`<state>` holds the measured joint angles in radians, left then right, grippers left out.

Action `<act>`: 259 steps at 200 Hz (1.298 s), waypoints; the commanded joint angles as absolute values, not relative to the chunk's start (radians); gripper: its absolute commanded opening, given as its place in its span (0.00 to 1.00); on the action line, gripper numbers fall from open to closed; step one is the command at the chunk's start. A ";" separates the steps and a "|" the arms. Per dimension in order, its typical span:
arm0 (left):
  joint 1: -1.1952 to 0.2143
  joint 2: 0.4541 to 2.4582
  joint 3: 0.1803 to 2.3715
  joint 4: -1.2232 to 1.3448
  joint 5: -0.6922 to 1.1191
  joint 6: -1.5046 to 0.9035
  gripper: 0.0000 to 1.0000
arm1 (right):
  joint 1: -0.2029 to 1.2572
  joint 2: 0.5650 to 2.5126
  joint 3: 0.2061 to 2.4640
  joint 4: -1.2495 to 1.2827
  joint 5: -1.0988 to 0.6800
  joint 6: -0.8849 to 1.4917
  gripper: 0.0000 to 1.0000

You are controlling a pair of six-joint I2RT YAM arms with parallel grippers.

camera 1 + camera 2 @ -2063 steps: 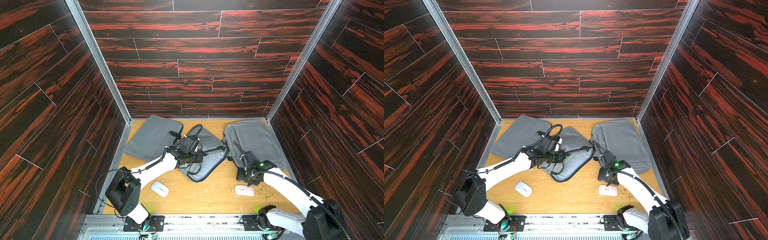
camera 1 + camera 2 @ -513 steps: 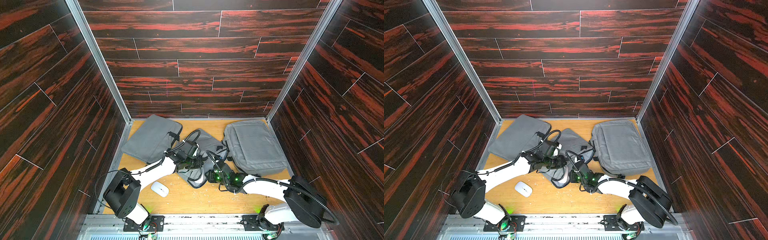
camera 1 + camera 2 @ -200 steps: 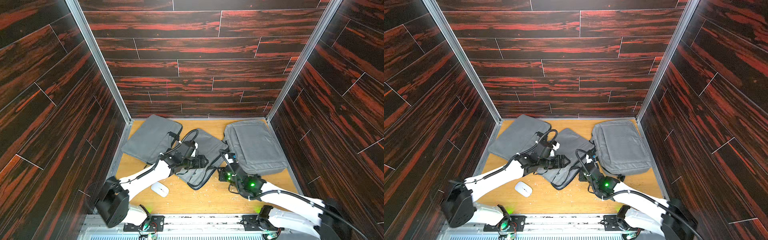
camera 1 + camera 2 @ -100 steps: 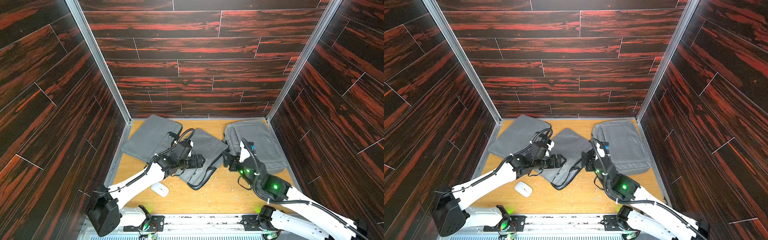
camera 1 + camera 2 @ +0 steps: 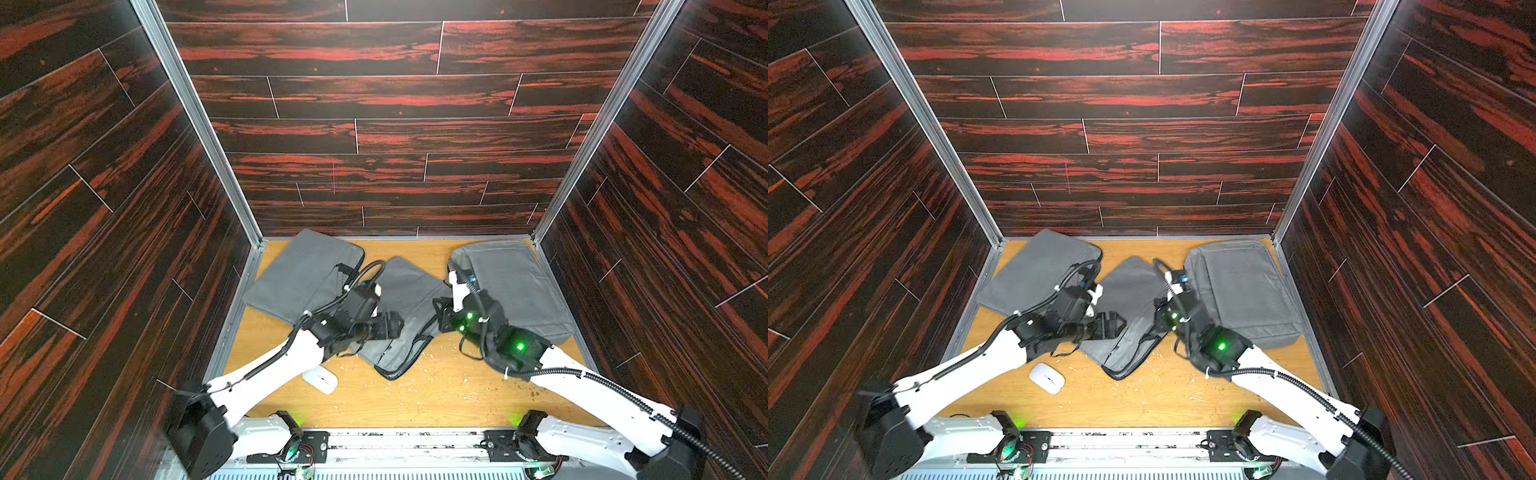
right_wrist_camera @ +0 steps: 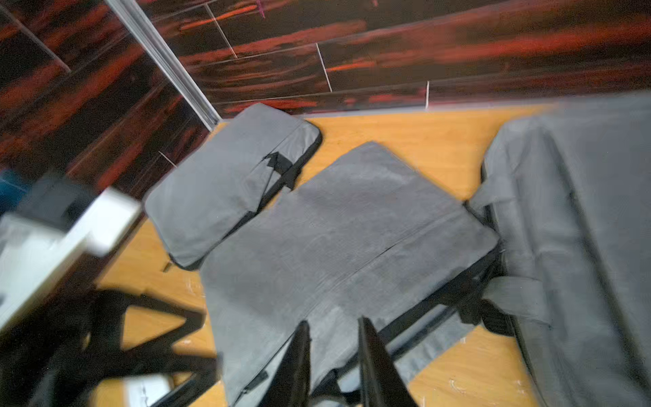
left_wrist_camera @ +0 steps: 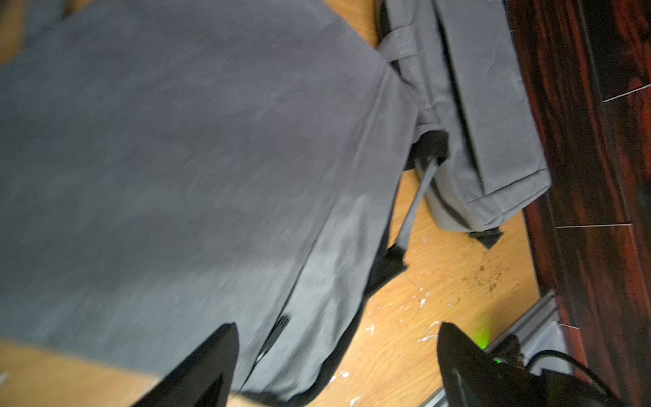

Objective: Put the mouse into the laptop bag
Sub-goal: Adjust the zippered laptop bag at the center of the board.

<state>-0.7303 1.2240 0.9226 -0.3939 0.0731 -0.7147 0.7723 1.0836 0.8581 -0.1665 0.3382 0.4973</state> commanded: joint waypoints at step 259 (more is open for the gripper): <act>-0.613 1.415 0.711 -0.187 0.032 -0.779 0.81 | 0.435 1.392 0.713 -0.017 -0.165 0.680 0.00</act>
<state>-0.6212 1.3796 0.6785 -0.2302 0.0013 -0.7986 0.4252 1.4712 0.7372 0.0040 -0.1429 0.6579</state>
